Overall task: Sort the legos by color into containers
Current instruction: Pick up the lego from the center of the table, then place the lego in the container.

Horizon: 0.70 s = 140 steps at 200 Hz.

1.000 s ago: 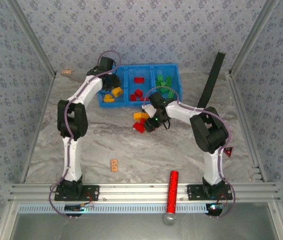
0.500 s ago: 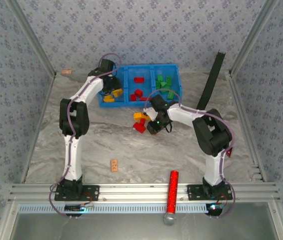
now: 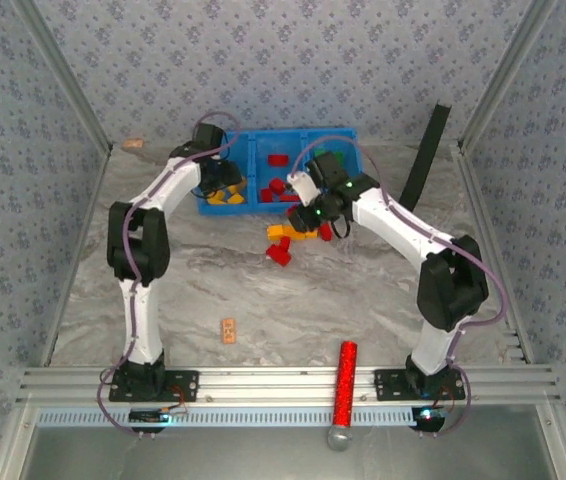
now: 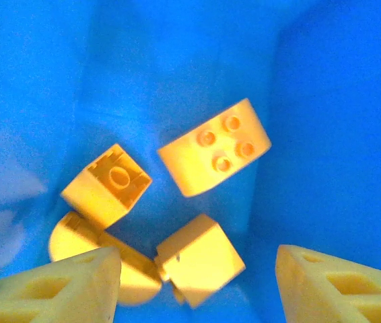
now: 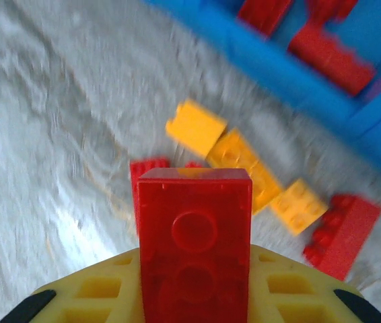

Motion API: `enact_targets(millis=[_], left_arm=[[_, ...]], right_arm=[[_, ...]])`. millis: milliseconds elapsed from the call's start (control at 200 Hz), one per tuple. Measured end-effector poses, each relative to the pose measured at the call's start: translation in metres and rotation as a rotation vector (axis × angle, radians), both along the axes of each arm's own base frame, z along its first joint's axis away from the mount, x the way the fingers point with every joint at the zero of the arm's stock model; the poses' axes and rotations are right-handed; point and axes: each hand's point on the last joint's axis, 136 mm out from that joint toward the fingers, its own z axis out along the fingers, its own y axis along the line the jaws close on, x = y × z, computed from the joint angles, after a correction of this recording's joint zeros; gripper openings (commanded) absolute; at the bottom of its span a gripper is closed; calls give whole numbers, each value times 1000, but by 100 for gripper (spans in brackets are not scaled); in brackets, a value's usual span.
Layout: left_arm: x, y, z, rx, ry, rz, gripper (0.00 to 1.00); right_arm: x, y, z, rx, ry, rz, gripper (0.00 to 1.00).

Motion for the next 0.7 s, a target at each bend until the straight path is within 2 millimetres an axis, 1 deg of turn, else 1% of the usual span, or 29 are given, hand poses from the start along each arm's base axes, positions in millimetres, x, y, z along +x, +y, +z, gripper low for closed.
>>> enact_targets(millis=[80,150,240,305,370,440,570,700], left_arm=[[-10,2,25,-5,-40,-10,63],[-22,2,46,-11,-77,-22,64],[-45,0,68,-19,-108,-42,65],[-62,-3,75,-23,-117,-58,65],[-80,-6,76,-24,-112,-76,65],[-100,-12,71,-20,-97,-98,65],[-131,-25,56,1,-59,-141,66],[-154,-41,37,23,-18,-188,66]], right_arm=[[26,8,19,15,-71,-28,27],[48,15,26,14,-118,-51,27],[73,23,21,4,-144,-82,27],[89,29,13,-6,-150,-105,27],[102,33,0,-19,-148,-120,27],[114,38,-14,-32,-138,-133,27],[131,46,-33,-43,-130,-151,29],[142,51,-44,-45,-127,-160,32]])
